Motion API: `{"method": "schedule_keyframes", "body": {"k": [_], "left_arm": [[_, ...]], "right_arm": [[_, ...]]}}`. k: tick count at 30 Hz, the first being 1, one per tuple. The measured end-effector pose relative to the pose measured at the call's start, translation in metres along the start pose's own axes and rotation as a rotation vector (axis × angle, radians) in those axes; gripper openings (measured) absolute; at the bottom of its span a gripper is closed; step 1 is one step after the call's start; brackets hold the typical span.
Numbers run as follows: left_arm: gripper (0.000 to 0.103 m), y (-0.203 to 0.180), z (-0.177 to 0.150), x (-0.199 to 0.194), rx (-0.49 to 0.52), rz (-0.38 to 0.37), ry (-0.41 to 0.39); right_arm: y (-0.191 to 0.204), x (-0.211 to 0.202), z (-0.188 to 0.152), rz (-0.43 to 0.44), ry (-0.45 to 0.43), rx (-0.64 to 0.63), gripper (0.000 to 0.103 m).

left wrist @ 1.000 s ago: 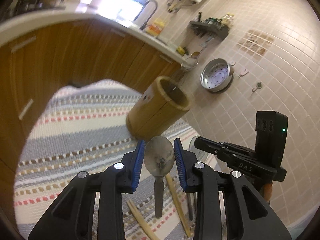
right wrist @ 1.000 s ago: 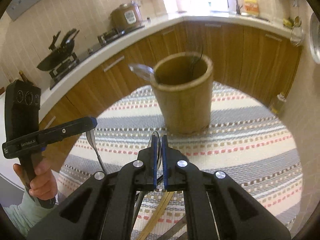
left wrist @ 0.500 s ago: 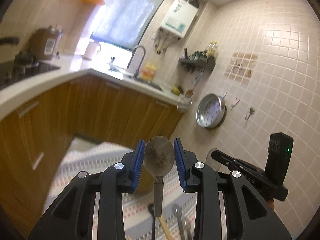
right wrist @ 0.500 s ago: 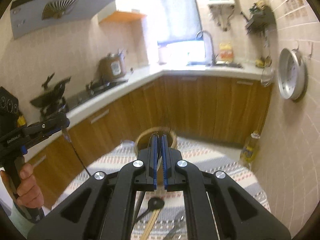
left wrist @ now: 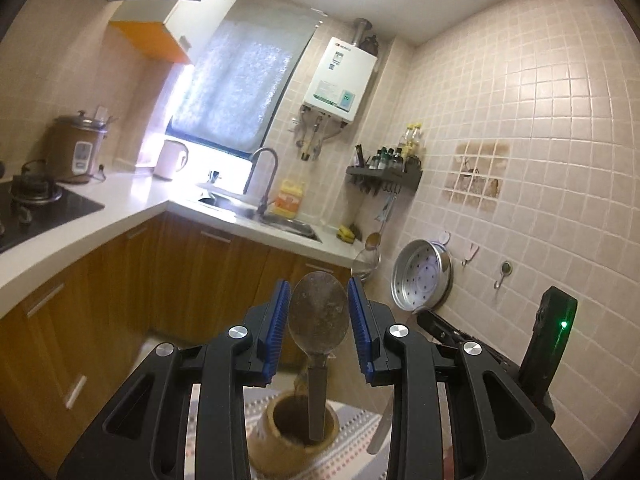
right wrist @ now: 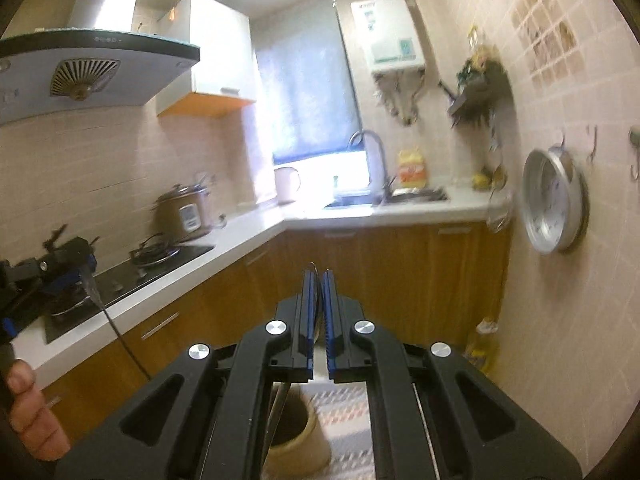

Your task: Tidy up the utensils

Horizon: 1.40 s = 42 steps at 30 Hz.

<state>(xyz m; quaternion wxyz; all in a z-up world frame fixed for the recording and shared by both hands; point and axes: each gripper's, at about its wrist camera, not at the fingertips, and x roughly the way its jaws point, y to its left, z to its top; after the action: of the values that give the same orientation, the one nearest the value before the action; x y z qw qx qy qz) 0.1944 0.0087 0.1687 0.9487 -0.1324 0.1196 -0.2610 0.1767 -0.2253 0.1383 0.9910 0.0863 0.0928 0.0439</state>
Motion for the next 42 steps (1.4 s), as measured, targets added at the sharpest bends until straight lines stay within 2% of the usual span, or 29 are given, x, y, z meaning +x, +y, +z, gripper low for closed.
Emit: {"method": "schedule_keyframes", "body": {"k": [4,9,14,23,30,31,32,33,35,36,42], "left_arm": [[0.028,0.005,-0.006,0.026,0.004,-0.005,0.011],[0.028,0.030,-0.024,0.054,-0.029,0.003,0.052],[0.028,0.045,-0.041,0.077,-0.045,0.011,0.096],[0.029,0.048,-0.060,0.084,-0.027,0.015,0.146],[0.030,0.047,-0.069,0.077,-0.032,0.014,0.188],[0.033,0.047,-0.070,0.074,-0.037,0.016,0.191],[0.040,0.047,-0.070,0.071,-0.044,0.007,0.195],[0.042,0.048,-0.068,0.066,-0.055,-0.012,0.194],[0.046,0.047,-0.063,0.056,-0.061,-0.017,0.179],[0.047,0.046,-0.060,0.052,-0.062,-0.023,0.170],[0.052,0.026,-0.037,0.003,-0.046,-0.053,0.106]], "right_arm": [[-0.002,0.019,-0.002,-0.042,-0.043,0.004,0.003],[-0.005,0.046,-0.012,-0.056,-0.035,0.007,0.003],[0.004,0.057,-0.032,-0.072,-0.049,-0.059,0.003],[0.027,0.044,-0.056,-0.045,-0.055,-0.181,0.003],[0.036,0.031,-0.072,0.007,0.019,-0.211,0.004],[0.035,0.029,-0.073,0.027,0.046,-0.202,0.006],[0.033,0.027,-0.073,0.016,0.059,-0.193,0.014],[0.030,0.022,-0.071,0.008,0.071,-0.178,0.019],[0.022,0.011,-0.066,0.009,0.062,-0.151,0.044],[0.019,0.005,-0.064,0.007,0.052,-0.141,0.050],[0.009,-0.038,-0.043,0.032,0.054,-0.112,0.051]]}}
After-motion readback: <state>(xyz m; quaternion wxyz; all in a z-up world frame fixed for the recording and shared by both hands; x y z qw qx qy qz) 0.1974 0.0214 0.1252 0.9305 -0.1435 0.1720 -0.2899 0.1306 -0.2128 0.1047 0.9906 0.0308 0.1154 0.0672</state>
